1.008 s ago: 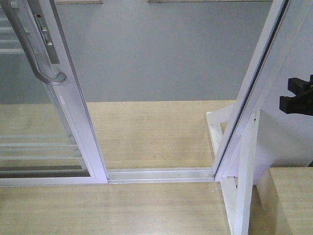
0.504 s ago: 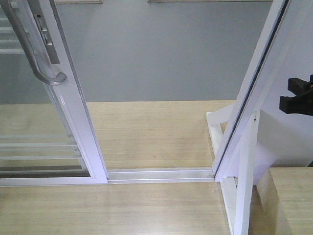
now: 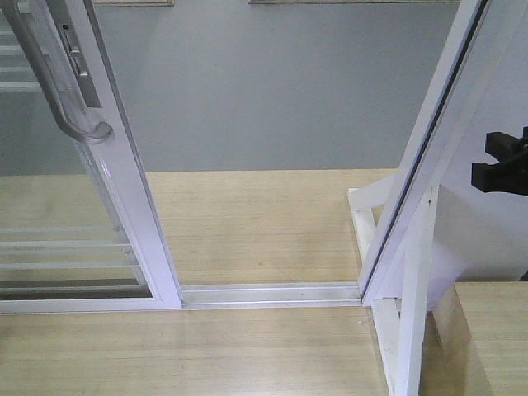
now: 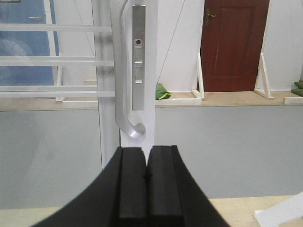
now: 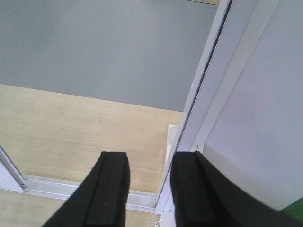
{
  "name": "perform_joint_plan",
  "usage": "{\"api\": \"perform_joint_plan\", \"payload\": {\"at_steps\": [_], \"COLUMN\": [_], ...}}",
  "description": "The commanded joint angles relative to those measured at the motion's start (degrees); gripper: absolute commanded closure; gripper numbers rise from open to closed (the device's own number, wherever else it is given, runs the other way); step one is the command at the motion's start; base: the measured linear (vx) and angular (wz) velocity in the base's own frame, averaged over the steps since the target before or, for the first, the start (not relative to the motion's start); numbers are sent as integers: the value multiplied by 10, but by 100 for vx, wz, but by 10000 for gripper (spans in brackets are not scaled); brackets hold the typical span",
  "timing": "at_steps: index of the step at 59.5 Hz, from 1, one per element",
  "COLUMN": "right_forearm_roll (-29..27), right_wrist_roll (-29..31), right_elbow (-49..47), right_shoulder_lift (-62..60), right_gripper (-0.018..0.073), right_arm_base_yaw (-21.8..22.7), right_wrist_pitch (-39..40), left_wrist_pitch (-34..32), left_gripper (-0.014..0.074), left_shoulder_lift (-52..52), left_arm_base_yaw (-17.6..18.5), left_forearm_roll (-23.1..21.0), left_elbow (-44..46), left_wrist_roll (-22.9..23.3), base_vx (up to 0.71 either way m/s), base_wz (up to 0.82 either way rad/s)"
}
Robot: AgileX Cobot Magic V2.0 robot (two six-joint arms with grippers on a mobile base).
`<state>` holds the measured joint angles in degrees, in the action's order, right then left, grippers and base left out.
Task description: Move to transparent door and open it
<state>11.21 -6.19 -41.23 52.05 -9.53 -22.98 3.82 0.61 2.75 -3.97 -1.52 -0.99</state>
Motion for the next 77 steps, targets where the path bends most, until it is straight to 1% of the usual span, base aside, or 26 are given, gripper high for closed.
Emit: {"api": "perform_joint_plan", "payload": {"at_steps": [1,19,22,25,28,30,35,40,44,48,55,63,68,71,77], "right_forearm_roll": [10,10,11,31,25,19,9,-18,-39,-52,-53,-59,-59,-64,-69], "right_wrist_roll": [2,2,2,9,16,26,62,97,103,103,102,76,76,76,75], "right_elbow": [-17,-17,-8,4,22,37,88,146,191,237,316,395,440,436,438], "right_shoulder_lift": [-4,-4,-5,-22,-45,-66,-124,-189,-237,-284,-365,-452,-509,-542,-530], "right_gripper": [249,249,251,258,271,287,347,433,506,573,570,569,568,567,567], "right_arm_base_yaw": [1,1,1,7,16,24,61,112,143,157,156,156,156,156,152], "right_wrist_pitch": [42,42,51,66,85,102,156,195,203,203,203,203,206,158,157], "left_wrist_pitch": [-44,-44,-44,-44,-44,-44,-44,-44,-44,-44,-44,-44,-44,-44,-43], "left_gripper": [603,603,603,603,603,603,603,603,603,603,603,603,603,603,603], "left_shoulder_lift": [8,8,8,8,8,8,8,8,8,8,8,8,8,8,8], "left_arm_base_yaw": [3,3,3,3,3,3,3,3,3,3,3,3,3,3,3], "left_forearm_roll": [-6,-6,-6,-6,-6,-6,-6,-6,-6,-6,-6,-6,-6,-6,-6], "left_elbow": [-17,-17,-17,-17,-17,-17,-17,-17,-17,-17,-17,-17,-17,-17,-17], "left_wrist_roll": [6,6,6,6,6,6,6,6,6,5,5,5,5,5,5], "base_vx": [0,0,0,0,0,0,0,0,0,0,0,0,0,0,0], "base_wz": [0,0,0,0,0,0,0,0,0,0,0,0,0,0,0]}}
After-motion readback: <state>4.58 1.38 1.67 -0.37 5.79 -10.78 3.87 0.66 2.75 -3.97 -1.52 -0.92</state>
